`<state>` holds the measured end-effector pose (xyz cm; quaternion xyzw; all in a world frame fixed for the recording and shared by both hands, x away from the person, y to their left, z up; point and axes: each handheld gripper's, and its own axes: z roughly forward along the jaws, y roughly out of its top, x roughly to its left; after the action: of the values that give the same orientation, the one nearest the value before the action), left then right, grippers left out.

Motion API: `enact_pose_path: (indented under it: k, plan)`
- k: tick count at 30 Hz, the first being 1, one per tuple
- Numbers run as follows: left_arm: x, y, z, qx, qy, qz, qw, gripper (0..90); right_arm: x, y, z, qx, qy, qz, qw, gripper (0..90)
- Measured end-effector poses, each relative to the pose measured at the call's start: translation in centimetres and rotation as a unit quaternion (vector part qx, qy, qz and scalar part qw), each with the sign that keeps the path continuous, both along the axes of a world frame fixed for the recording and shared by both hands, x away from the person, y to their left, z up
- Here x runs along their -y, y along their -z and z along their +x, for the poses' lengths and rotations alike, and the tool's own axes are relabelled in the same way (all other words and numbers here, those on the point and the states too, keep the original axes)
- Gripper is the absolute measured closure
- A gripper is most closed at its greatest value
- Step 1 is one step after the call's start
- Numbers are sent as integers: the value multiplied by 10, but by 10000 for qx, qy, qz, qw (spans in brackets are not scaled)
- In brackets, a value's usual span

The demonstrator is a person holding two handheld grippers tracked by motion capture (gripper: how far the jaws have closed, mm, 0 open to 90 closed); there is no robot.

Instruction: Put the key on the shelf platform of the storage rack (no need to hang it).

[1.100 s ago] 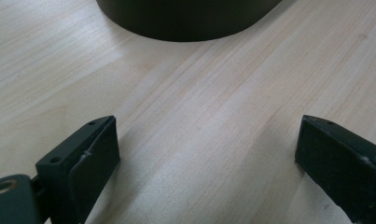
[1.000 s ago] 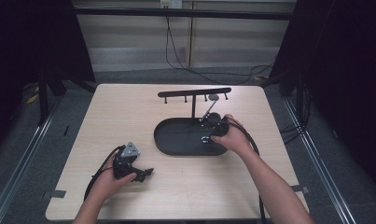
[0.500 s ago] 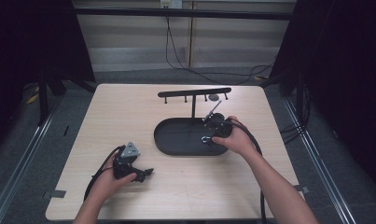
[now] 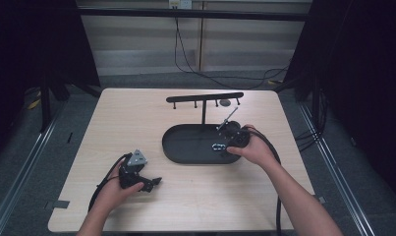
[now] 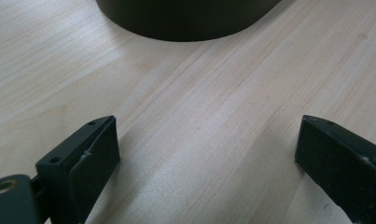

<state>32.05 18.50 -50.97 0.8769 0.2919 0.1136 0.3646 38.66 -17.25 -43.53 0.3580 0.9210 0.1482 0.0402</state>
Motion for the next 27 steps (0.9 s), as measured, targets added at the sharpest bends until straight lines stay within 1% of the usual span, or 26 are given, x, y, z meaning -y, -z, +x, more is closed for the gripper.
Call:
enact_pose_path:
  k: [2,4,8,11,14,15,18,19,20,23,24,27]
  plan:
    - [0,0,0,-13,-2,-13,10000,60,0,0,-1,-1,-12,-3,10000,374]
    - [0,0,0,-17,-6,-16,10000,60,0,-1,-3,-27,-81,-1,10000,364]
    - [0,0,0,-2,-2,-1,10000,60,-1,-3,-6,-39,-97,0,9999,354]
    - [0,0,0,-13,-2,-10,10000,60,0,-6,-10,7,-170,21,9999,349]
    - [0,0,0,-12,-4,-13,10000,60,1,-8,-12,-5,-151,33,9999,347]
    - [0,0,0,-2,-1,-1,10000,60,2,-8,-13,16,-188,56,9998,345]
    - [0,0,0,-2,-1,0,10000,60,4,-9,-16,-21,-146,78,9999,341]
    - [0,0,0,-10,-1,-25,10000,60,6,-8,-17,7,-189,99,9998,341]
    - [0,0,0,-3,-5,-22,10000,60,6,-9,-19,-25,-149,85,9998,340]
    - [0,0,0,-12,0,-23,10000,60,10,-9,-22,7,-179,118,9998,340]
    - [0,0,0,-10,-5,-11,10000,60,12,-8,-26,20,-208,86,9997,340]
    - [0,0,0,-1,-1,-1,10000,60,14,-7,-29,1,-225,60,9997,339]
